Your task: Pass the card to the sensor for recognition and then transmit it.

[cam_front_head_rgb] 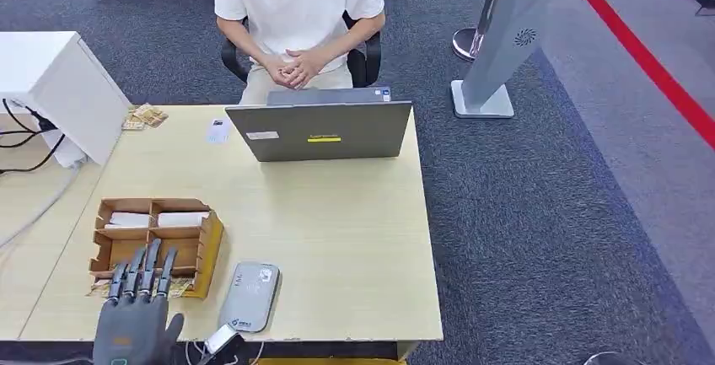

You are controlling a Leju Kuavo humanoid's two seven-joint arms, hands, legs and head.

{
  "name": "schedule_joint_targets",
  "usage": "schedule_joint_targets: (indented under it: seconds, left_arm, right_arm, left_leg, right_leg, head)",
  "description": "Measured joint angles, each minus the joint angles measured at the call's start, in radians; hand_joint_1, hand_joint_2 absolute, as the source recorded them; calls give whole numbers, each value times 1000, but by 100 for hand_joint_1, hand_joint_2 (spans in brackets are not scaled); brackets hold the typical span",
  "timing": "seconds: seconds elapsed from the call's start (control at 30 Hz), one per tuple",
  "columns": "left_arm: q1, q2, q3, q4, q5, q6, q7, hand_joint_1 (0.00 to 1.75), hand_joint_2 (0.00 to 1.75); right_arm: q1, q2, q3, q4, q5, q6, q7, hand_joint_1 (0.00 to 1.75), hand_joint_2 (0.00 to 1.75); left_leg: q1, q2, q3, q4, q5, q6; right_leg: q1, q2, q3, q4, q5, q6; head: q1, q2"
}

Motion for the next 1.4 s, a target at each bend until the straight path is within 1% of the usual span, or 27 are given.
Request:
schedule_joint_targets:
  seconds: [0.17,0.43,0.97,1.17,1.27,1.4]
  left_arm:
    - [-2,-15,32,0,-8,9,5,0,175]
    - [-10,-31,58,11,-5,5,5,0,175]
    - [-66,-46,66,101,-5,-17,-15,0,175]
    - [-70,-47,66,106,-5,-19,-16,0,175]
    - [-91,-54,66,143,0,-28,-25,0,175]
    - [-94,-55,66,156,1,-29,-25,0,175]
  right_arm:
    - [0,0,0,0,6,0,0,0,0]
    - [0,0,0,0,11,-2,2,0,0]
    - [0,3,2,0,39,0,3,0,0]
    - [0,3,2,0,39,0,3,0,0]
    - [-1,4,2,0,45,0,3,0,0]
    - [0,5,3,0,48,0,3,0,0]
  left_leg:
    - [0,0,0,0,0,0]
    - [0,0,0,0,0,0]
    - [0,0,0,0,0,0]
    - [0,0,0,0,0,0]
    - [0,0,0,0,0,0]
    - [0,0,0,0,0,0]
  right_leg:
    - [0,0,0,0,0,0]
    - [0,0,0,0,0,0]
    - [0,0,0,0,0,0]
    - [0,0,0,0,0,0]
    - [0,0,0,0,0,0]
    - [0,0,0,0,0,0]
  head:
    - [0,0]
    - [0,0]
    - [0,0]
    - [0,0]
    - [0,0]
    - [0,0]
